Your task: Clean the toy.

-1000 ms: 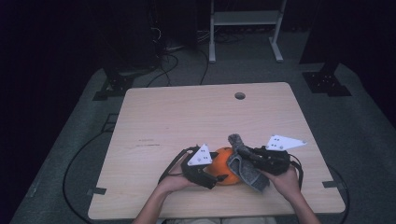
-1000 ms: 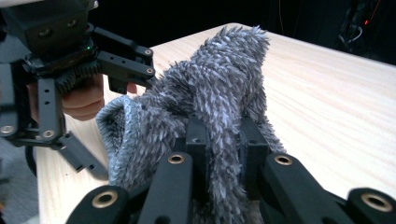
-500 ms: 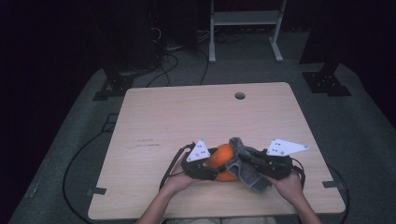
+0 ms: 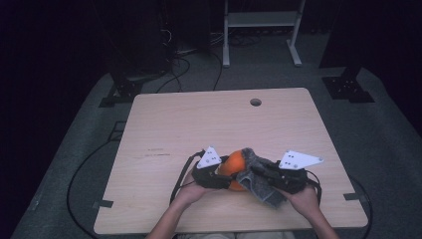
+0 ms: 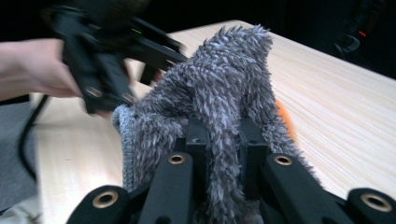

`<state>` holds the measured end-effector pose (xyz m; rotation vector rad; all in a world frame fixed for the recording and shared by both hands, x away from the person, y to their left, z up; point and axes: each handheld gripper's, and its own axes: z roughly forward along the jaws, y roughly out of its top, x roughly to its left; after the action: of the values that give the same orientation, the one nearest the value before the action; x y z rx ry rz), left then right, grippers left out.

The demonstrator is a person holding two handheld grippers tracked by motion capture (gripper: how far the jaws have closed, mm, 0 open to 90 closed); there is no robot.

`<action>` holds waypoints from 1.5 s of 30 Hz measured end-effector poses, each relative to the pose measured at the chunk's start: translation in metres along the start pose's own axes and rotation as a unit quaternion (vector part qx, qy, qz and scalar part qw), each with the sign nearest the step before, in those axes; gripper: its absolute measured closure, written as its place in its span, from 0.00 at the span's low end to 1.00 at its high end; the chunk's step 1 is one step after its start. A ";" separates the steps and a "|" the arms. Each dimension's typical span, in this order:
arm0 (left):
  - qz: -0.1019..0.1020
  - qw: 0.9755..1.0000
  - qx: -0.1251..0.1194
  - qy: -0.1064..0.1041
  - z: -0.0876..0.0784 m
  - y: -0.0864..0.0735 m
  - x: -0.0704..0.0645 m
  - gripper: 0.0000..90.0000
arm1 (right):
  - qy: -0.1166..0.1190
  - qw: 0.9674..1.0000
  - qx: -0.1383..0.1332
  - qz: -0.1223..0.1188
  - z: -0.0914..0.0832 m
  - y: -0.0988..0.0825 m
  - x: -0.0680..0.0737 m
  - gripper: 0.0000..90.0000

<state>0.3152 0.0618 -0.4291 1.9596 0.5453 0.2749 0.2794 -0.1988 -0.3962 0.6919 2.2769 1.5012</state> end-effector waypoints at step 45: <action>0.152 0.987 0.032 -0.042 0.014 -0.009 -0.034 0.30 | 0.038 0.999 0.028 0.010 0.005 0.011 0.000 0.86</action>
<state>0.2895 0.0372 -0.4423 2.1061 0.2012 0.3670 0.2842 -0.1915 -0.3879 0.6848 2.3841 1.5021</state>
